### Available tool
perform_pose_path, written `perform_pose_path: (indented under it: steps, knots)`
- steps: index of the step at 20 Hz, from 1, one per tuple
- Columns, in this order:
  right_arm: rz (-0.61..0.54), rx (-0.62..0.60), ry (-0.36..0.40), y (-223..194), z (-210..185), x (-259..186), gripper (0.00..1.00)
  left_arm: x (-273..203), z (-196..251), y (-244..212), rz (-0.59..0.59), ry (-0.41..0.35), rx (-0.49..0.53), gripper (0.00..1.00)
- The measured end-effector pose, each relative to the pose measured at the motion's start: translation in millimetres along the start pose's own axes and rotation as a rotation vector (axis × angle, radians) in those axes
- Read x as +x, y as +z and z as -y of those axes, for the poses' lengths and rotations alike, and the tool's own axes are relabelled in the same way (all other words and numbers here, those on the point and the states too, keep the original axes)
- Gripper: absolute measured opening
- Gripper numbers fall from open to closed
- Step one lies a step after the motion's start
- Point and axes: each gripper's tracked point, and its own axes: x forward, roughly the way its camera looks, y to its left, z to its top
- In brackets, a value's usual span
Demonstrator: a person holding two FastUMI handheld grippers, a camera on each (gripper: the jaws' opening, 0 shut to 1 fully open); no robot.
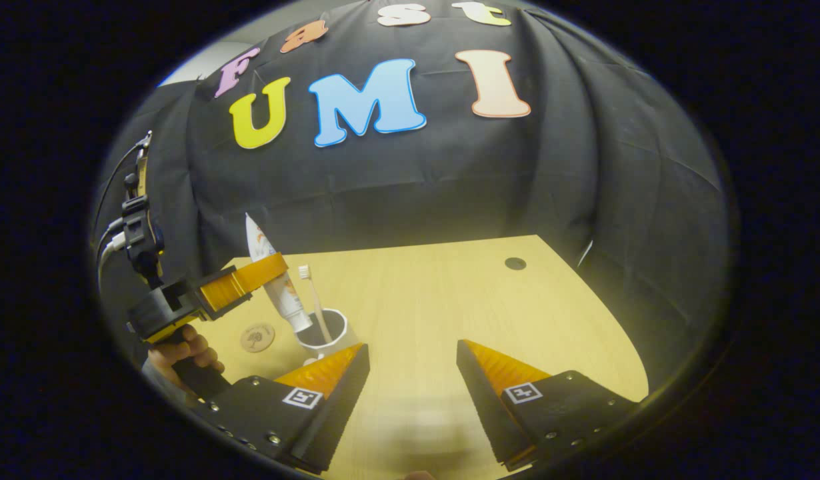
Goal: Put the toothbrush and toothpaste on the desktop into the cup, then pick up the cup and place it on the coaster on the desktop.
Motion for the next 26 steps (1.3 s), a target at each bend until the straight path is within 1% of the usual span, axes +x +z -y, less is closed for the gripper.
perform_pose_path:
  steps: [6,7,10,12,14,16,17,19,20,21,22,23,24,25,26]
  knots:
    - [-0.007,0.003,0.014,-2,1,0,0.84,13,11,-16,0.009,-0.016,0.068,0.31]
    - [-0.008,0.003,0.017,-2,1,0,0.84,13,11,-20,0.006,-0.013,0.079,0.29]
    - [-0.006,0.003,0.02,-2,1,-1,0.84,17,8,-28,0.008,-0.006,0.12,0.31]
    - [-0.01,0.007,0.018,-3,3,-1,0.84,20,7,-35,-0.001,-0.005,0.139,0.28]
    - [-0.014,0.013,0.015,-3,4,0,0.84,20,4,-43,-0.022,0.001,0.143,0.28]
    - [-0.018,0.017,0.012,-4,5,2,0.83,21,2,-50,-0.038,0.007,0.157,0.35]
    - [-0.022,0.019,0.015,-4,5,2,0.83,21,1,-52,-0.038,0.006,0.169,0.34]
    - [-0.026,0.024,0.016,-4,4,2,0.84,24,3,-54,-0.038,0.001,0.191,0.36]
    - [-0.028,0.025,0.016,-5,3,4,0.83,23,5,-53,-0.039,-0.005,0.201,0.35]
    - [-0.032,0.027,0.017,-6,2,5,0.83,23,9,-52,-0.035,-0.012,0.203,0.4]
    - [-0.037,0.029,0.017,-7,0,5,0.83,22,12,-49,-0.025,-0.022,0.202,0.43]
    - [-0.042,0.032,0.02,-7,-1,7,0.83,20,14,-46,-0.016,-0.029,0.197,0.53]
    - [-0.045,0.034,0.022,-7,-3,8,0.84,20,17,-45,-0.013,-0.039,0.198,0.43]
    - [-0.046,0.033,0.024,-8,-4,8,0.84,21,17,-44,-0.014,-0.038,0.205,0.53]
    - [-0.047,0.029,0.023,-8,-5,8,0.84,20,19,-44,-0.023,-0.049,0.207,0.57]
